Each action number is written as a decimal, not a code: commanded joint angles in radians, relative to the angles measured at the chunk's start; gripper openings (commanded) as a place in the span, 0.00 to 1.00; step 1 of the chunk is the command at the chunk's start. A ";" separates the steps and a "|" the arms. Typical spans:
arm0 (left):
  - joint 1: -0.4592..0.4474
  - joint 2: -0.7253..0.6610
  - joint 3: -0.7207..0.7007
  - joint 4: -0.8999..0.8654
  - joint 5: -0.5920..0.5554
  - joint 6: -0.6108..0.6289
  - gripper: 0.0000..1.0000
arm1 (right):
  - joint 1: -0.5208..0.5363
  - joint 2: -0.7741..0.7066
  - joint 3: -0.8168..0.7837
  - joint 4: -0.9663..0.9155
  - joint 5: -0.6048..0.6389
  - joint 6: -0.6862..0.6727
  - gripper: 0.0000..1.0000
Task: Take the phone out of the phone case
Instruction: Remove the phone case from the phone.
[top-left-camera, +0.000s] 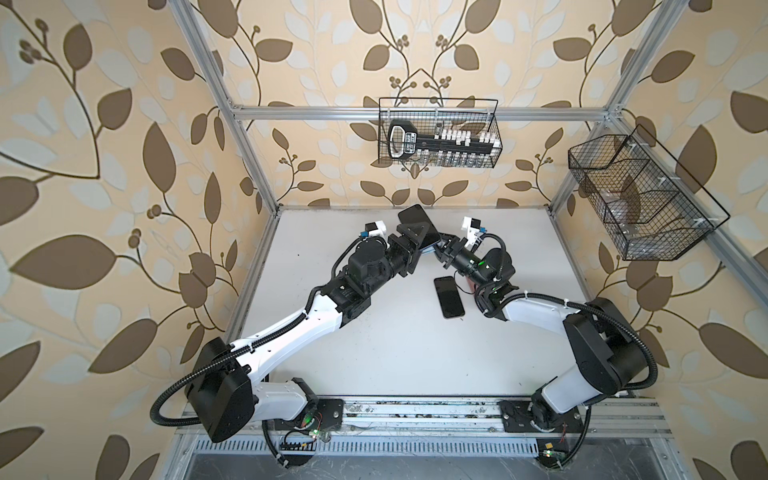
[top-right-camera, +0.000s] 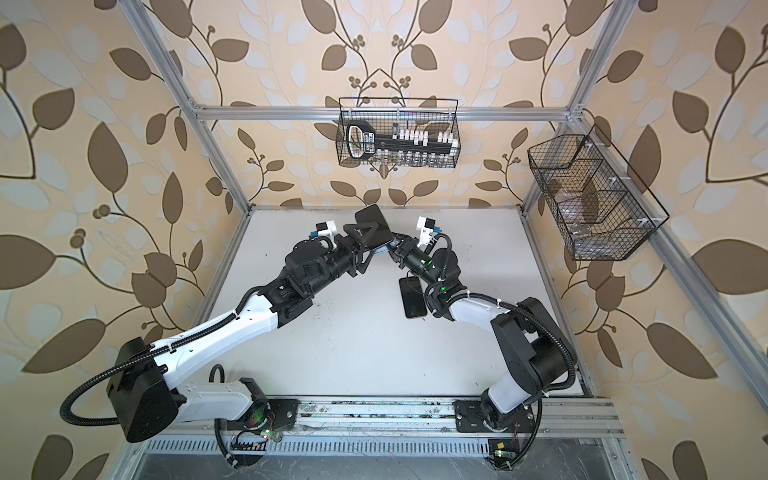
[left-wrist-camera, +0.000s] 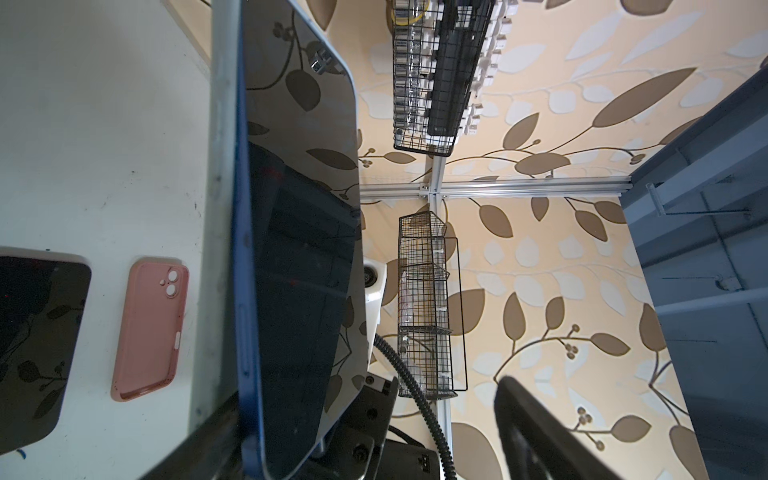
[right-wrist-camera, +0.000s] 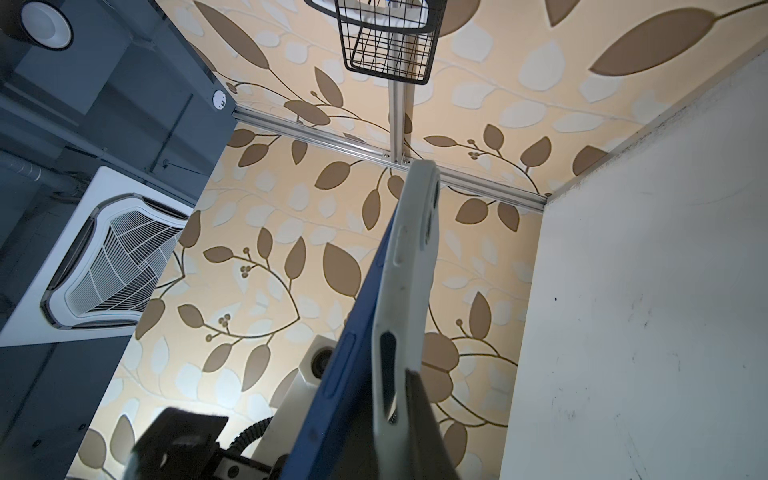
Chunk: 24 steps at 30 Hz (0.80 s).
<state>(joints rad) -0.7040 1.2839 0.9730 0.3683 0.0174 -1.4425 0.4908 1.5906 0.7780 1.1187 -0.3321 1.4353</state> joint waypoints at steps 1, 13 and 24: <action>0.014 -0.022 0.041 0.024 -0.027 0.025 0.84 | 0.007 -0.042 0.000 0.105 -0.002 0.021 0.00; 0.020 0.004 0.041 0.044 -0.016 0.015 0.76 | 0.015 -0.040 0.000 0.110 0.002 0.022 0.00; 0.020 0.032 0.052 0.066 0.001 0.008 0.73 | 0.038 -0.024 0.007 0.115 0.006 0.023 0.00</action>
<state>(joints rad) -0.6922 1.3102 0.9737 0.3878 0.0181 -1.4422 0.5121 1.5906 0.7780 1.1240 -0.3168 1.4361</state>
